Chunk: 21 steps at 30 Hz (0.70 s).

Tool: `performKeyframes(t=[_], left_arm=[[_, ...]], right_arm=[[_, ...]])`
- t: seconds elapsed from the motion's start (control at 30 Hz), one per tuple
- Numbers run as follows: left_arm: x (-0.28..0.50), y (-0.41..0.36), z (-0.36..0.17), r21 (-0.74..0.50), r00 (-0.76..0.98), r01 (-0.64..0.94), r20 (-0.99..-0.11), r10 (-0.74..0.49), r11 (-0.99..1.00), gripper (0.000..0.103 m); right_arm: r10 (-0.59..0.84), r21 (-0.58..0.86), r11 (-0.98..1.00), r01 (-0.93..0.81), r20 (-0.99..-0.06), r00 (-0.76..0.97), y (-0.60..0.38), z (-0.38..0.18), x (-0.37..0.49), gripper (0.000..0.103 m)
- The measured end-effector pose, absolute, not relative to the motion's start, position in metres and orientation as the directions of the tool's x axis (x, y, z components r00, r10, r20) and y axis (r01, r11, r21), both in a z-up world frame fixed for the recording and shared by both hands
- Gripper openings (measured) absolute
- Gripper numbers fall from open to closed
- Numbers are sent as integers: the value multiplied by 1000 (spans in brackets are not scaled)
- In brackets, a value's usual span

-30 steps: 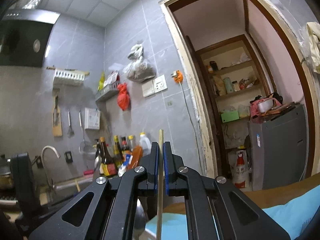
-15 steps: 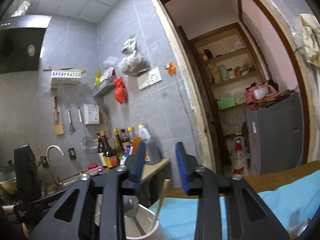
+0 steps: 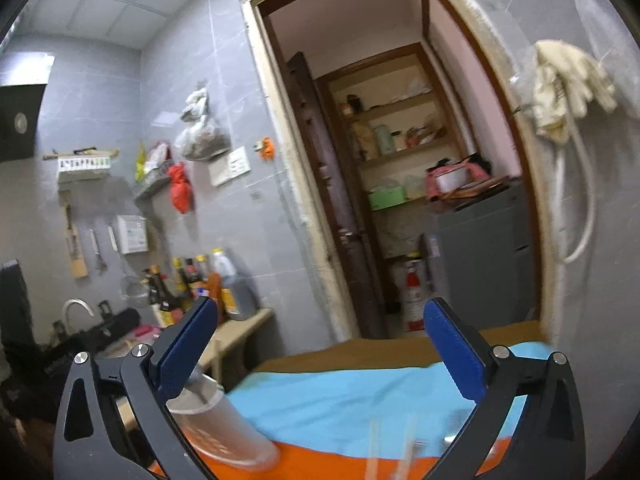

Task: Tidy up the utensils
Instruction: 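Open both tools to drop the knife and chopstick into the caddy, then move both tools back over the remaining cutlery on the cloth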

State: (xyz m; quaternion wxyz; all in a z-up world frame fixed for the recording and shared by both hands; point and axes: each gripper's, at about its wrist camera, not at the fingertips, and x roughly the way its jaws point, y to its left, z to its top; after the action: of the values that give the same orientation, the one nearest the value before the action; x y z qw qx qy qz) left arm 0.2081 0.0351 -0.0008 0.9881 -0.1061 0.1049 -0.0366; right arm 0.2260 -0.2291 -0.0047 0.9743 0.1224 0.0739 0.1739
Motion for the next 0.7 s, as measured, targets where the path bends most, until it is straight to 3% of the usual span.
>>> performKeyframes(t=[0.37, 0.7], left_arm=[[194, -37, -20, -143, 967, 88, -224, -119, 986, 99], [208, -82, -70, -79, 926, 113, -353, -134, 990, 99]], right_arm=[[200, 101, 977, -187, -140, 970, -281, -13, 187, 103], [153, 128, 984, -124, -246, 957, -316, -57, 193, 103]])
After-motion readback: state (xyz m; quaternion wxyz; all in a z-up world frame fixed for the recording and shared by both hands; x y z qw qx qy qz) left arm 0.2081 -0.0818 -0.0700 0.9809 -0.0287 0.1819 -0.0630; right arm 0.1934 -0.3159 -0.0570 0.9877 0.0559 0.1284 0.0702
